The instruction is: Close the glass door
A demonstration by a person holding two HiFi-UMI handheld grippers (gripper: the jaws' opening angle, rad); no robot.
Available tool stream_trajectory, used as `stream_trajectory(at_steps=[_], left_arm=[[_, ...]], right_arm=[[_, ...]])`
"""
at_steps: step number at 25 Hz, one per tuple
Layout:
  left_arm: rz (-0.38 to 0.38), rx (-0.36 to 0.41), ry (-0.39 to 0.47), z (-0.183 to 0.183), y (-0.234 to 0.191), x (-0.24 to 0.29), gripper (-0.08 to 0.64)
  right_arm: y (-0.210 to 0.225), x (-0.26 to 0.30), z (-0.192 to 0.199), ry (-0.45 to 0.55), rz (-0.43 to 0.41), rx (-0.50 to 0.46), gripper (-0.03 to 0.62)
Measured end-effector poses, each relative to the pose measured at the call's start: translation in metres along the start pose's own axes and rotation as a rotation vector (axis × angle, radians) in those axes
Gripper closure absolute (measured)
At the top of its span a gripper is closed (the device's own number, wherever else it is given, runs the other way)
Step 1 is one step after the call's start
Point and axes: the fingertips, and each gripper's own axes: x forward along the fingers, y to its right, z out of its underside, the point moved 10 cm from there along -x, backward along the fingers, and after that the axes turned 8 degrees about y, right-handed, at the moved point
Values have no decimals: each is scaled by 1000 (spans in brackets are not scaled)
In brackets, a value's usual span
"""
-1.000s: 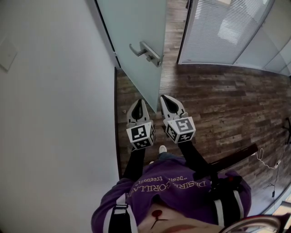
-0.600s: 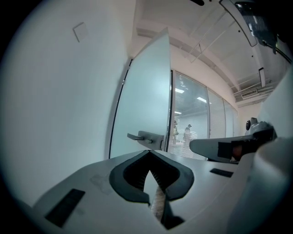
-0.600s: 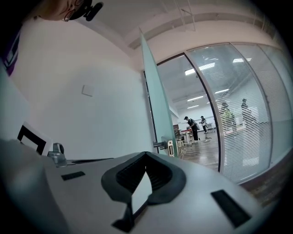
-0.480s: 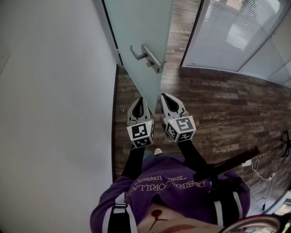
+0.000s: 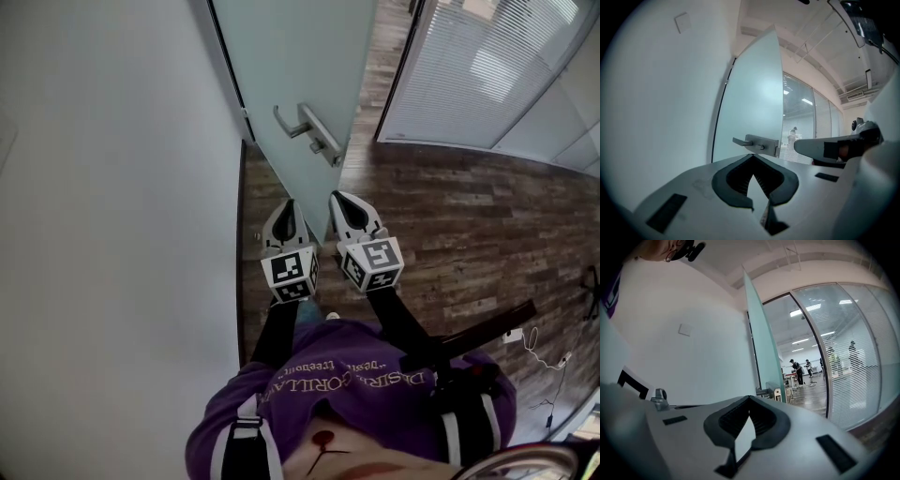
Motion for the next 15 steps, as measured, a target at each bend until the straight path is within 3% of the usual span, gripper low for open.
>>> stream_trajectory(at_steps=[5,10,13,15], left_arm=[[34,15,1,-15,-21,28,560],[115,55,-37,-19,-38,62,558],[216,142,-84,-21,-52,84,558],[282,242,-119,-20,-58,101,556]], right_arm=[[-2,23,-9,12,38,-1,603],[0,36,-10,12,83,1,603],[-2,43,-9,24,115,5,603],[-2,49,-6,30,136,7,603]])
